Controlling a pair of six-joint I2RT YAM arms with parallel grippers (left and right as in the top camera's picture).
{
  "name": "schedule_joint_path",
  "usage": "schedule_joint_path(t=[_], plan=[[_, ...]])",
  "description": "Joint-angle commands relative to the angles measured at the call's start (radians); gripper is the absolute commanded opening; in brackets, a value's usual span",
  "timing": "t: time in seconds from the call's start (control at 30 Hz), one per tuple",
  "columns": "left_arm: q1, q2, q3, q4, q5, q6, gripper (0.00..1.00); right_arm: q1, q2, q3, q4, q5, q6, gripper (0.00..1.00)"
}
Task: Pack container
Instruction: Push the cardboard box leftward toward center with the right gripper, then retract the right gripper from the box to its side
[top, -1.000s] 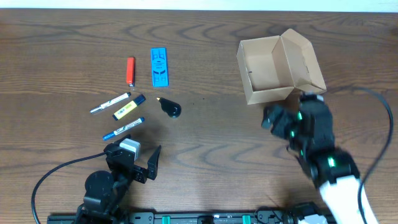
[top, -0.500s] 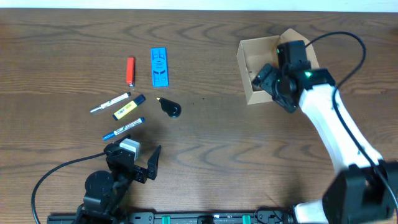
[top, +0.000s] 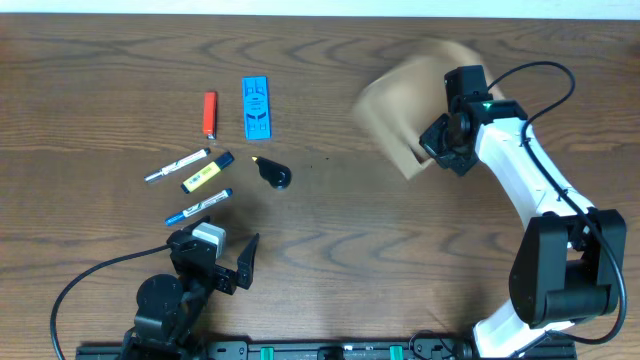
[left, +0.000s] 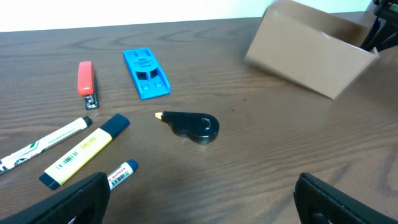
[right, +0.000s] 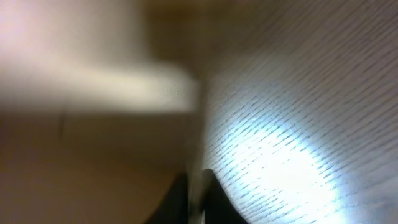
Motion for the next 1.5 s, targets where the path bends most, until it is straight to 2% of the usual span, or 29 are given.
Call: schedule_joint_path(t=[0.0, 0.47, 0.7, 0.83, 1.27, 1.47], plan=[[0.006, -0.006, -0.022, -0.003, 0.0, 0.007, 0.95, 0.006, -0.004, 0.036, 0.001, -0.011, -0.084, 0.01], [0.006, -0.006, -0.022, -0.003, 0.0, 0.007, 0.95, 0.109, -0.024, 0.121, -0.037, 0.013, -0.709, 0.01], [0.006, -0.006, -0.022, -0.003, 0.0, 0.007, 0.95, 0.109, -0.024, 0.121, -0.033, 0.014, -0.846, 0.01], [0.006, -0.006, -0.022, -0.003, 0.0, 0.006, 0.95, 0.129, -0.024, 0.121, -0.021, 0.014, -0.833, 0.01], [0.006, -0.006, -0.022, -0.003, 0.0, 0.007, 0.95, 0.208, -0.024, 0.121, 0.021, 0.035, -0.533, 0.01], [0.006, -0.006, -0.022, -0.003, 0.0, 0.007, 0.95, 0.216, -0.024, 0.121, 0.024, 0.047, -0.517, 0.01]])
